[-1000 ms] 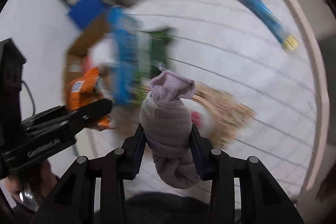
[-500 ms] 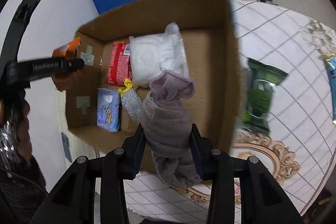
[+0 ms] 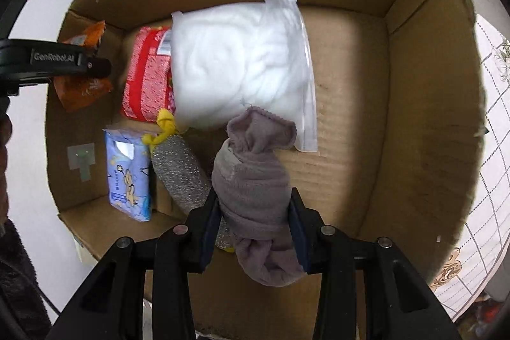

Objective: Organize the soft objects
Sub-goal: 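Place the orange pack and sock bundle into the box, open both grippers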

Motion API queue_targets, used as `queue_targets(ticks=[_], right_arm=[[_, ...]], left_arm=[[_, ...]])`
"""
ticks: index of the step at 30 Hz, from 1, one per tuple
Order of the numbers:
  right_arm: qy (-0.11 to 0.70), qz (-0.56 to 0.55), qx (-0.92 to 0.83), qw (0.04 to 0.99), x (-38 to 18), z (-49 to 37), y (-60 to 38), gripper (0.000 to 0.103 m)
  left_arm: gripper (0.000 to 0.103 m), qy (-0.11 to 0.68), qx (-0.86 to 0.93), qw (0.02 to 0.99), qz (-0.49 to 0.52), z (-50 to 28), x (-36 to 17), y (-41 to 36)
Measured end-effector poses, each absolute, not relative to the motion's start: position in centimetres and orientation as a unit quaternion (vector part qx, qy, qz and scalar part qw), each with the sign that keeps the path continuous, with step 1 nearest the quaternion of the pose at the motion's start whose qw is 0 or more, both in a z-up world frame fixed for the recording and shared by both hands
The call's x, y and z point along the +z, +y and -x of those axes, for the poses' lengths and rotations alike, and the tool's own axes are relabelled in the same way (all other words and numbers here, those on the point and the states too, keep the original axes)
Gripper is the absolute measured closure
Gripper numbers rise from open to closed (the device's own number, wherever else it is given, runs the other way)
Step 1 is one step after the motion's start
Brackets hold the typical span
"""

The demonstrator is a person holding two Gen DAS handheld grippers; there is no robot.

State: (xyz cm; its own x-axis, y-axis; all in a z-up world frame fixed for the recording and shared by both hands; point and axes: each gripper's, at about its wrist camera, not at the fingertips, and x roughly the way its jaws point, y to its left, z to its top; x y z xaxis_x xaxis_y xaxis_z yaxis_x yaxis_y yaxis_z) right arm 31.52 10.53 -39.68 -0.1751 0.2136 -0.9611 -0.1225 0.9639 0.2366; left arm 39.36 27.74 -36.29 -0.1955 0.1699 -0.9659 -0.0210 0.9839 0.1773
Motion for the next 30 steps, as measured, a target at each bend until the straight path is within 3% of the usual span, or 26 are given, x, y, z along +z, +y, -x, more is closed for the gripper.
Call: queue_targets(ticks=[6,8,10,15,17,20,30], right_arm=[[0.76,-0.021,0.133,0.636,-40.5,-31.5,11.6,0.053],[0.76,-0.012,0.129,0.637,-40.1,-31.6,11.3,0.032],[0.758,-0.013,0.13,0.639,-39.7,-31.7,11.2,0.02],[0.754,-0.032,0.133,0.642,-38.1,-31.8,10.5,0.02],[0.748,-0.041,0.13,0.65,-37.0,-31.8,10.0,0.009],[0.731,-0.044,0.122,0.669,-35.0,-31.4,9.1,0.002],[0.658,-0.016,0.074,0.749,-28.0,-27.7,6.2,0.0]], left_arm=[[0.059,0.783,0.067,0.618,-0.03,-39.1,-36.2,27.9],[0.058,0.786,0.061,0.615,-0.014,-38.9,-35.9,28.1],[0.056,0.782,0.053,0.621,-0.005,-38.7,-35.1,28.0],[0.034,0.765,0.036,0.642,0.023,-37.7,-32.7,27.8],[0.017,0.756,0.032,0.653,0.036,-37.2,-31.7,27.8],[0.006,0.736,0.032,0.674,0.055,-35.9,-29.8,27.8],[0.005,0.652,0.042,0.756,0.042,-28.0,-23.6,24.6]])
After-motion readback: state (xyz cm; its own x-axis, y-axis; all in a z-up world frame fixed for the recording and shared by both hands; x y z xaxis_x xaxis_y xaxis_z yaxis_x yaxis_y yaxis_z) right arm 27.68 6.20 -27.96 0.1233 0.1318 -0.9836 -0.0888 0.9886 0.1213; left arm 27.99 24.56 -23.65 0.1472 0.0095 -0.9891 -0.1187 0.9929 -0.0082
